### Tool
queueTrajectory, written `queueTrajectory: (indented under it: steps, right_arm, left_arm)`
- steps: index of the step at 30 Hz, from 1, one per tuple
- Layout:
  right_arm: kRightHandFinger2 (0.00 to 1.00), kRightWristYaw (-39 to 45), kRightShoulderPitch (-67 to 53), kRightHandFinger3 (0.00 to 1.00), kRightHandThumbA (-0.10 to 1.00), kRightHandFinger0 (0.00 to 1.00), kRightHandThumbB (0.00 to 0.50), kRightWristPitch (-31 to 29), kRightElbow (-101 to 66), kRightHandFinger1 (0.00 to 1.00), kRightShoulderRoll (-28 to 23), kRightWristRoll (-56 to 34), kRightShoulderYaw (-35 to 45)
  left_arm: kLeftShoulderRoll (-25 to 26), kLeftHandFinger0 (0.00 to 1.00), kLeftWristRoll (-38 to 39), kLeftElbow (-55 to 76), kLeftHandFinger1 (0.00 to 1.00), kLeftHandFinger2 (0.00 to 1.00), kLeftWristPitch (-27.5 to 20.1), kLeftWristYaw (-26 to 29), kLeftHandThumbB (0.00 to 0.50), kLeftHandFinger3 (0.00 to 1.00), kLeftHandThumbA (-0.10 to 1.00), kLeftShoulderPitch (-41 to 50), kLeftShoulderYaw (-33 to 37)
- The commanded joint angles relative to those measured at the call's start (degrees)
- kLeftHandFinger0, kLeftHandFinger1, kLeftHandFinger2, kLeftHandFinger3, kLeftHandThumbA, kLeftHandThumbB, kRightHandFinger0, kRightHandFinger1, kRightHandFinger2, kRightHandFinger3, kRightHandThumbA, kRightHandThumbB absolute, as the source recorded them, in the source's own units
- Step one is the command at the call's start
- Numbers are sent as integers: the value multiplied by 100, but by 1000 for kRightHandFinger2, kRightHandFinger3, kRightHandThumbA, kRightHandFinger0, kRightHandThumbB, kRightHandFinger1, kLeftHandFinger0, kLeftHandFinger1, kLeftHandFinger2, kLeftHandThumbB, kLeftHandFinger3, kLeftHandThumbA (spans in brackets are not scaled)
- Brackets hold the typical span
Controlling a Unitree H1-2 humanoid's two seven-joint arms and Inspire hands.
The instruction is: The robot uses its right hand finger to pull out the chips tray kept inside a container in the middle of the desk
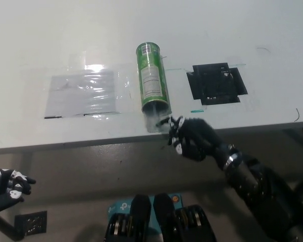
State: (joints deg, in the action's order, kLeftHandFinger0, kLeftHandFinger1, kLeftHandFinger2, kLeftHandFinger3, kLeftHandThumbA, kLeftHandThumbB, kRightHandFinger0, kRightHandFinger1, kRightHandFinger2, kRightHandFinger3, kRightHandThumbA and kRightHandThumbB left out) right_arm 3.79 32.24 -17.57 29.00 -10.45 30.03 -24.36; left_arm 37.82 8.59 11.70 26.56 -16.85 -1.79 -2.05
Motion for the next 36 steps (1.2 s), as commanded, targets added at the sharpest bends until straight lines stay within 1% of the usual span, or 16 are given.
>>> queueTrajectory:
  steps: [1,2,3,4,6,7,9,13,19,25,26,28,29,33,35,36]
  right_arm:
    - [710,254,-17,797,-100,302,114,43,-336,392,109,72,-153]
    - [727,290,-49,802,-100,332,119,22,-367,432,122,43,-167]
    - [713,207,-56,787,-100,457,125,-142,-295,551,139,85,-209]
    - [707,136,-73,778,-100,466,130,-274,-243,555,168,95,-231]
    - [725,117,-83,763,-100,577,132,-349,-215,631,181,66,-244]
    - [777,161,-115,774,-100,688,107,-257,-278,719,184,94,-271]
    - [784,162,-134,777,-100,704,106,-281,-288,738,182,65,-268]
    - [765,239,-302,812,-100,596,111,-91,-517,661,124,152,-312]
    - [749,270,-477,809,-100,526,112,-75,-630,613,99,36,-274]
    - [805,379,-676,838,-100,606,88,123,-938,684,23,7,-237]
    - [786,359,-726,830,-100,485,100,124,-995,594,12,6,-224]
    - [767,420,-829,818,-100,454,103,188,-1175,575,-24,-26,-201]
    - [734,464,-902,808,-100,333,104,236,-1319,483,-47,-57,-177]
    - [701,508,-1032,799,-100,263,99,229,-1573,428,-131,-86,-121]
    - [698,499,-1092,798,-100,297,103,205,-1650,449,-159,-111,-93]
    - [683,501,-1162,803,-100,202,99,237,-1751,359,-191,-117,-66]
  left_arm:
    - [221,539,84,159,558,645,37,74,0,832,-80,-87,-55]
    - [230,542,71,171,559,644,37,89,0,832,-81,-86,-43]
    - [232,549,61,166,568,652,37,81,0,834,-84,-89,-41]
    - [229,551,81,131,569,653,37,68,0,833,-83,-101,-43]
    - [230,561,91,128,577,657,37,62,0,833,-78,-102,-44]
    - [236,545,68,159,563,644,37,67,0,822,-76,-96,-40]
    - [247,543,62,144,561,641,37,47,0,820,-76,-135,-38]
    - [247,556,44,158,575,659,37,37,0,847,-70,-130,-45]
    - [236,550,98,137,564,644,37,78,0,823,-42,-129,-40]
    - [239,538,67,138,555,633,37,65,0,811,-54,-132,-38]
    - [224,539,64,118,555,633,37,45,0,807,-56,-129,-47]
    - [222,537,53,114,554,632,37,25,0,808,-60,-132,-51]
    - [225,535,48,114,551,622,37,31,0,805,-61,-132,-47]
    - [188,541,89,92,556,629,37,59,0,802,-59,-133,-55]
    - [186,533,58,78,550,631,37,59,0,812,-65,-126,-52]
    - [176,563,34,55,568,645,37,66,0,815,-68,-114,-46]
